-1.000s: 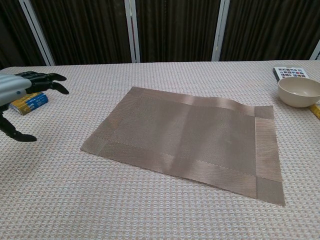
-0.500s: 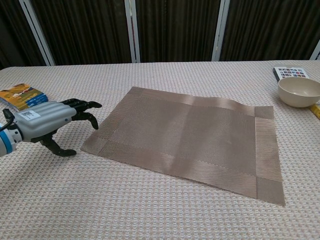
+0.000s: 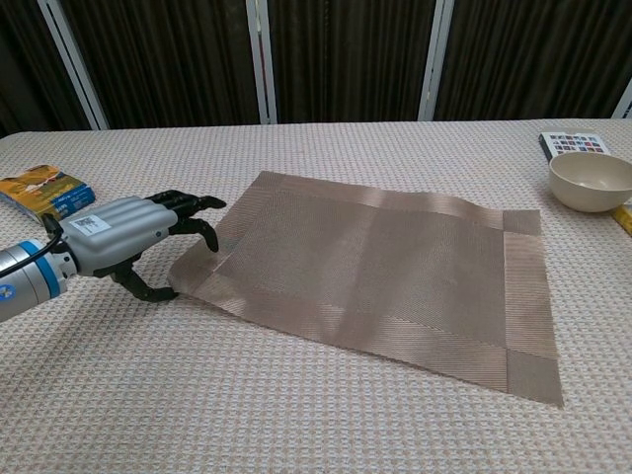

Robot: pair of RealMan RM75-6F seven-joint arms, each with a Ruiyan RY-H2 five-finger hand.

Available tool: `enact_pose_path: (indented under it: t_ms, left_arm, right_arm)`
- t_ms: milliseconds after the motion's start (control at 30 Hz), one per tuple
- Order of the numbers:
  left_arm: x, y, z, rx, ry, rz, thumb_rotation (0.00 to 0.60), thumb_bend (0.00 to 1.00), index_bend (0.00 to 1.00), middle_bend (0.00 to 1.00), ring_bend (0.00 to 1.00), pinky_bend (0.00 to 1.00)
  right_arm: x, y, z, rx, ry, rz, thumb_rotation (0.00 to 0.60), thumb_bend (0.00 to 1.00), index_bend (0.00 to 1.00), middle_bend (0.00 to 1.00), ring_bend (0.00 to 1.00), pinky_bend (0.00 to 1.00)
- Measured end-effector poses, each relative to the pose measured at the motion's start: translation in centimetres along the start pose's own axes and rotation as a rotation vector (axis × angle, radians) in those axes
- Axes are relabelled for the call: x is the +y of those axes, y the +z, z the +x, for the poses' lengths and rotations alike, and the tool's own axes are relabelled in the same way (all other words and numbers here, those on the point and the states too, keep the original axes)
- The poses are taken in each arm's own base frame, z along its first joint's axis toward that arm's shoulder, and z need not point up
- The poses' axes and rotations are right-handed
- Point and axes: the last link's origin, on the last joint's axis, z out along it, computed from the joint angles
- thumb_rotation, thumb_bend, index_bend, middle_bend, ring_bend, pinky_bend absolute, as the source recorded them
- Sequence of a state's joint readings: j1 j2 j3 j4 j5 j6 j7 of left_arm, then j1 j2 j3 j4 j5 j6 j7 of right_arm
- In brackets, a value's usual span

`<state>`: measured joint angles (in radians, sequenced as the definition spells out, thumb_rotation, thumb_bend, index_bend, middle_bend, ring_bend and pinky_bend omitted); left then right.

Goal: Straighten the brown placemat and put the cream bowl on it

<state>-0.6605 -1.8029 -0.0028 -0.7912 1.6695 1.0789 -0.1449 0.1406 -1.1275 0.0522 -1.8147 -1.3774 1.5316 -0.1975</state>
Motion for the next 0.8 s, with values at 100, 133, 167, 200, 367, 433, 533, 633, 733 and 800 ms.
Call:
enact_pose_path:
  t_ms: [100,133,167,200,367,433,533,633,733,800]
  left_arm:
    - [0.2,0.0,-0.1,-0.003,-0.002,-0.006,0.6,0.23,0.31,0.0,0.0,0.0]
    - [0.3,0.0,-0.1,-0.003,-0.006,-0.009,0.6,0.23,0.32,0.0,0.0,0.0]
    - [0.5,0.0,-0.1,-0.003,-0.008,-0.011,0.6,0.23,0.33,0.0,0.0,0.0]
    - [0.6,0.0,-0.2,-0.003,-0.009,-0.013,0.6,0.25,0.34,0.0,0.0,0.0]
    - [1.2,0.3,-0.2,0.0,-0.018,-0.024,0.6,0.38,0.43,0.0,0.0,0.0]
    - [1.4,0.5,-0.2,0.003,-0.019,-0.026,0.6,0.42,0.45,0.0,0.0,0.0]
    - [1.7,0.6,-0.2,0.005,-0.029,-0.023,0.6,0.44,0.49,0.0,0.0,0.0]
    - [1.8,0.8,-0.1,0.013,-0.046,-0.014,0.6,0.44,0.52,0.0,0.0,0.0]
    - [2.1,0.9,-0.1,0.017,-0.053,-0.015,0.6,0.45,0.57,0.0,0.0,0.0]
    - [2.3,0.9,0.0,0.02,-0.06,-0.017,0.6,0.45,0.59,0.0,0.0,0.0]
  right_arm:
    - [0.0,-0.1,0.2,0.008,0.005,0.003,0.6,0.0,0.0,0.0,0.0,0.0]
    - [-0.1,-0.1,0.3,0.011,0.006,0.003,0.6,0.0,0.0,0.0,0.0,0.0]
    - [-0.1,-0.1,0.3,0.013,0.008,0.004,0.6,0.0,0.0,0.0,0.0,0.0]
    - [-0.1,-0.1,0.4,0.015,0.011,0.005,0.6,0.0,0.0,0.0,0.0,0.0]
    - [-0.1,-0.2,0.6,0.025,0.02,0.008,0.6,0.0,0.0,0.0,0.0,0.0]
    - [-0.2,-0.2,0.8,0.031,0.024,0.01,0.6,0.0,0.0,0.0,0.0,0.0]
    - [-0.1,-0.2,1.0,0.037,0.028,0.01,0.6,0.0,0.0,0.0,0.0,0.0]
    - [-0.1,-0.2,1.2,0.041,0.036,0.005,0.6,0.0,0.0,0.0,0.0,0.0]
    - [0.0,-0.2,1.3,0.043,0.04,0.005,0.6,0.0,0.0,0.0,0.0,0.0]
    - [-0.1,-0.3,1.4,0.044,0.041,0.008,0.6,0.0,0.0,0.0,0.0,0.0]
